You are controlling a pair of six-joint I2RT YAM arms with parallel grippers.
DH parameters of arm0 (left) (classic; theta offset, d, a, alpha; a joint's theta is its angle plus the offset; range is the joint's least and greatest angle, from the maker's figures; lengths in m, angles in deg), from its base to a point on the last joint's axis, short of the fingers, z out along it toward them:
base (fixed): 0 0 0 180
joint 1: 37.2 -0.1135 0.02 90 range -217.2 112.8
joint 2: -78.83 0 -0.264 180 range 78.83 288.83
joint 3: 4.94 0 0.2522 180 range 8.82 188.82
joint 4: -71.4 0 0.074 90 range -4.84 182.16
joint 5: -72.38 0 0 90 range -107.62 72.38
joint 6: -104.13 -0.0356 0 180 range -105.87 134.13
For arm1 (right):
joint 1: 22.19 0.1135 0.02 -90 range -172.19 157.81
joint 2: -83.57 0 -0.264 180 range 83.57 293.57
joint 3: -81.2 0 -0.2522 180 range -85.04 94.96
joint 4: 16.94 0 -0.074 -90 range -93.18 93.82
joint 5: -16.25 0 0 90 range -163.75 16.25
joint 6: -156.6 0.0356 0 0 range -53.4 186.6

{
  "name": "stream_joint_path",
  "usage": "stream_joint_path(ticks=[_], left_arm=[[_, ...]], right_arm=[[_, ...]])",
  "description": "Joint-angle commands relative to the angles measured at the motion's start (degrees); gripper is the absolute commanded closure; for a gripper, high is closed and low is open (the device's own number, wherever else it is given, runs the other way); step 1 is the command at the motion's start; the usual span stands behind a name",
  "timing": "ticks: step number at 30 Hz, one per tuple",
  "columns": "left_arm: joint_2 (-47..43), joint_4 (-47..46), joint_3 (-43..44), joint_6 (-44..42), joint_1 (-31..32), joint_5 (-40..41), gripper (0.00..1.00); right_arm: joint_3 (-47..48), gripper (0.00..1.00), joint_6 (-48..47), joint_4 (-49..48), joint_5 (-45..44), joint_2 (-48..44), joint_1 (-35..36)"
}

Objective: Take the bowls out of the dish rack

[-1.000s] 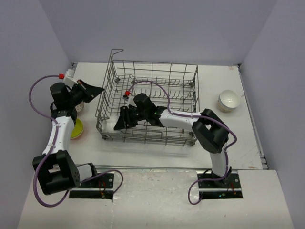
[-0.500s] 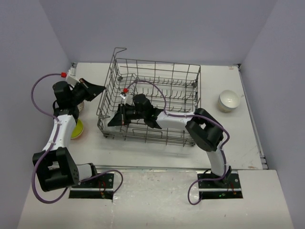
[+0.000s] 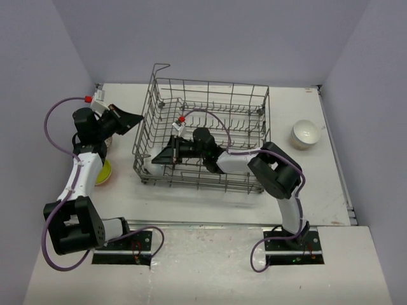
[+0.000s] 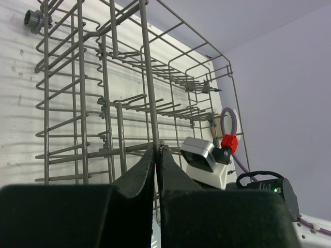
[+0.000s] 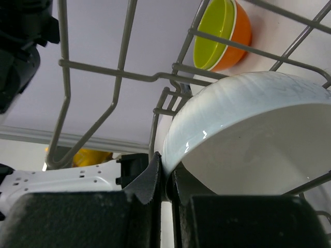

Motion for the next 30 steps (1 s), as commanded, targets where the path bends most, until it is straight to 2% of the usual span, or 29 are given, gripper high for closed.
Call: stream_joint_path(ticks=[1,17,19,21,22,23,24,25,26,28,29,30], left_arm=[[1.07,4.10,-0.30,-2.63,1.07,-2.53,1.00],[2.13,4.89,-0.04,-3.68,1.07,-1.73,1.00],[2.22,5.85,-0.21,-4.82,1.16,-1.21,1.00],[2.31,6.21,-0.48,-5.70,1.16,-0.94,1.00],[2.39,6.30,-0.83,-5.79,1.16,-0.86,1.00],[2.57,6.30,-0.92,-5.88,1.16,-0.94,1.00],[2.66,6.38,-0.92,-6.14,1.16,-0.94,1.00],[2.74,6.82,-1.00,-6.41,1.16,-0.94,1.00],[2.83,7.17,-0.92,-6.67,1.16,-0.86,1.00],[3.01,7.53,-0.65,-7.02,1.16,-0.85,1.00],[3.10,7.53,-0.74,-7.02,1.16,-0.85,1.00],[3.10,7.53,-0.65,-6.76,1.16,-0.85,1.00]], right_arm=[[-0.24,1.00,5.42,-10.22,3.43,-2.81,-2.03],[7.49,1.00,14.74,-12.69,15.12,-8.88,-9.23],[11.62,1.00,11.53,-5.34,17.14,-9.66,-11.42],[18.80,1.00,3.29,17.36,18.03,-12.12,-12.84],[22.23,1.00,-7.81,26.77,17.77,-12.57,-13.97],[26.18,1.00,-13.15,45.40,14.54,-12.74,-14.60],[33.79,1.00,-17.90,53.85,12.51,-12.75,-15.21],[36.39,1.00,-22.90,59.24,10.92,-12.66,-17.30],[38.76,1.00,-25.30,69.39,5.86,-13.01,-18.46],[46.58,1.00,-33.45,79.46,-1.53,-13.97,-21.09],[52.35,1.00,-35.42,88.74,-6.01,-13.98,-21.98],[55.02,1.00,-37.26,92.74,-12.75,-13.89,-23.03]])
